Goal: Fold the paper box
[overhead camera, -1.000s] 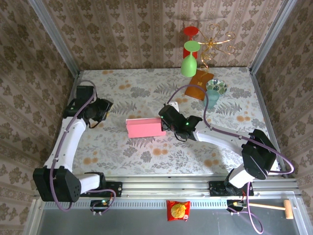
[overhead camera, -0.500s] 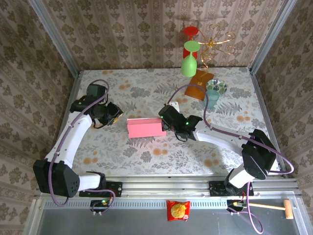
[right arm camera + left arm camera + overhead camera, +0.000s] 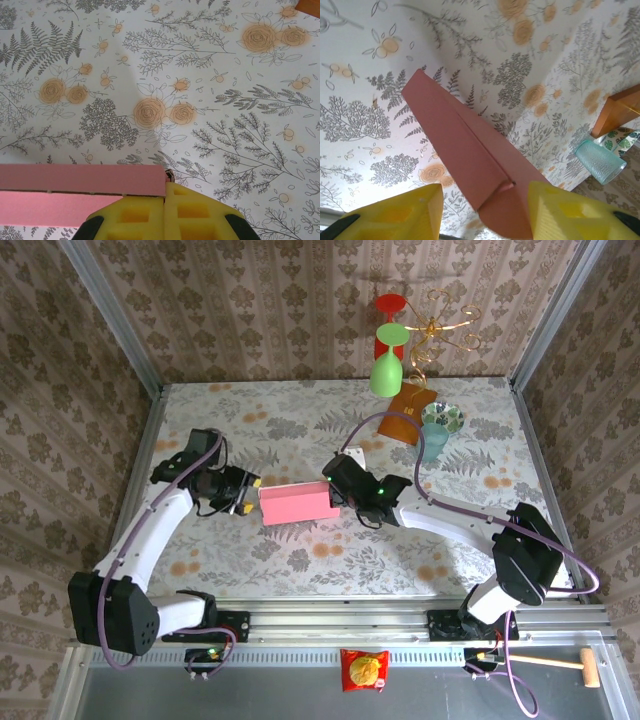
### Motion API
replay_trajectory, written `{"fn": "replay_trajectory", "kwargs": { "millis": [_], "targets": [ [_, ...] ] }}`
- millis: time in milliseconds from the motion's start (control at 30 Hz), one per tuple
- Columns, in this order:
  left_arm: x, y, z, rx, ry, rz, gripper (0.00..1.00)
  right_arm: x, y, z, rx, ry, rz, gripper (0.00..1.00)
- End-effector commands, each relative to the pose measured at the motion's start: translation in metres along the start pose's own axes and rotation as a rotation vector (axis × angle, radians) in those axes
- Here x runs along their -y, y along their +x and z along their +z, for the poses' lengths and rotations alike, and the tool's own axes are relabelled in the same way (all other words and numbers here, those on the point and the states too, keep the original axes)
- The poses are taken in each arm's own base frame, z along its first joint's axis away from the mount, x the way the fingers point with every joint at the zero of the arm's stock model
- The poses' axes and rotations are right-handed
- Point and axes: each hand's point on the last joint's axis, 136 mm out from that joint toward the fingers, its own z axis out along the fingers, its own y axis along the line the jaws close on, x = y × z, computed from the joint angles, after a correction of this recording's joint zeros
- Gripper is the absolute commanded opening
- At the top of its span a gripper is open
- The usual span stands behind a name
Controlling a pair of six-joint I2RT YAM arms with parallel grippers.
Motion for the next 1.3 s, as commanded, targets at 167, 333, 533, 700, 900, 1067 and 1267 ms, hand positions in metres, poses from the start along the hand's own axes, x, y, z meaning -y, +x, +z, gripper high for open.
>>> {"fn": "replay_trajectory", "kwargs": {
  "millis": [167,333,533,700,900,1067,1267],
  "targets": [
    [0.010,0.005,0.002,-0.023,0.069,-0.072,0.48,0.024,0.048,0.014,-0.162,0.113,-0.079,0.00],
    [0.007,0.005,0.001,-0.007,0.093,-0.096,0.44,0.024,0.048,0.014,-0.162,0.117,-0.080,0.00],
    [0.000,0.008,0.003,0.007,0.112,-0.126,0.39,0.024,0.047,0.015,-0.169,0.127,-0.078,0.00],
    [0.003,0.006,0.005,0.038,0.168,-0.140,0.40,0.025,0.047,0.015,-0.174,0.140,-0.069,0.00],
    [0.001,0.010,0.010,0.025,0.185,-0.151,0.41,0.024,0.044,0.015,-0.165,0.143,-0.056,0.00],
    [0.014,-0.003,-0.011,0.063,0.246,-0.076,0.46,0.028,0.047,0.012,-0.179,0.157,-0.064,0.00],
    [0.039,-0.005,-0.036,0.079,0.234,0.202,0.40,0.028,0.047,0.013,-0.182,0.158,-0.063,0.00]
  ]
}}
